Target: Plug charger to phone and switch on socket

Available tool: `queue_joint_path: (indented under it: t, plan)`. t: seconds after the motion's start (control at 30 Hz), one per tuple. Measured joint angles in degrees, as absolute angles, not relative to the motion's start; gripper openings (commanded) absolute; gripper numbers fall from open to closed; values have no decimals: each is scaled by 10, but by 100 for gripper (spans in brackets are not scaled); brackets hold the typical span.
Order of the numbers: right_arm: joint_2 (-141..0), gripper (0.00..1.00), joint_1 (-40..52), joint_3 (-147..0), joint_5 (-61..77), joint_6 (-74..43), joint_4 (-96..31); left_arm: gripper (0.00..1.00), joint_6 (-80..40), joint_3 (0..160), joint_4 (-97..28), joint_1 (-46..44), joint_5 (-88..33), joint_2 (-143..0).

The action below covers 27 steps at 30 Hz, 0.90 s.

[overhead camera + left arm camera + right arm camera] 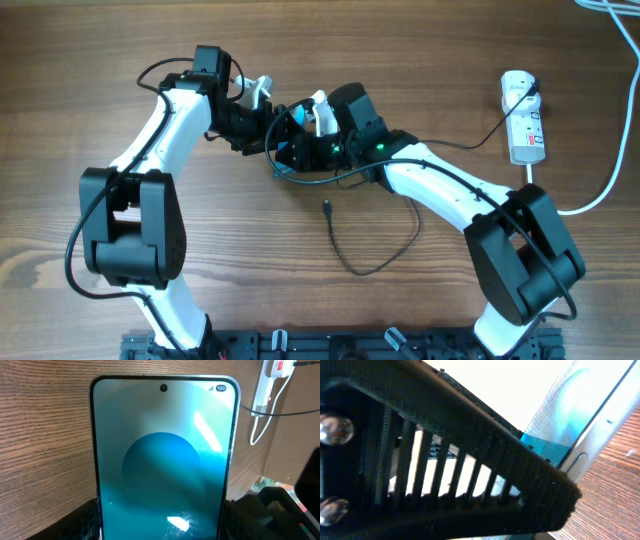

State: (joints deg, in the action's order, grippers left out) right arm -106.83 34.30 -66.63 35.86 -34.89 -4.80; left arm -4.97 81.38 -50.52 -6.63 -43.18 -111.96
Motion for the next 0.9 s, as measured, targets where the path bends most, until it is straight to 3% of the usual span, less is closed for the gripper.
queue_joint_path:
  t: [0.23, 0.33, 0.53, 0.63, 0.73, 0.9]
  plan:
    - [-1074, 4, 339, -665, 339, -360, -59, 75, -45, 814, -503, -62, -431, -1120]
    - [-1079, 4, 337, -664, 335, -359, -57, 89, -45, 814, -503, -61, -426, -1120]
    - [-1079, 4, 325, -664, 386, -359, -46, 86, -45, 814, -504, -62, -437, -1120]
    - [-1079, 4, 295, -663, 448, -359, -15, 80, -42, 814, -481, -24, -513, -1116]
    - [-1079, 4, 261, -665, 557, -408, 143, 77, 1, 814, -451, 33, -686, -1102]
    - [-1079, 4, 258, -667, 606, -469, 233, 72, 60, 814, -426, 42, -854, -1099]
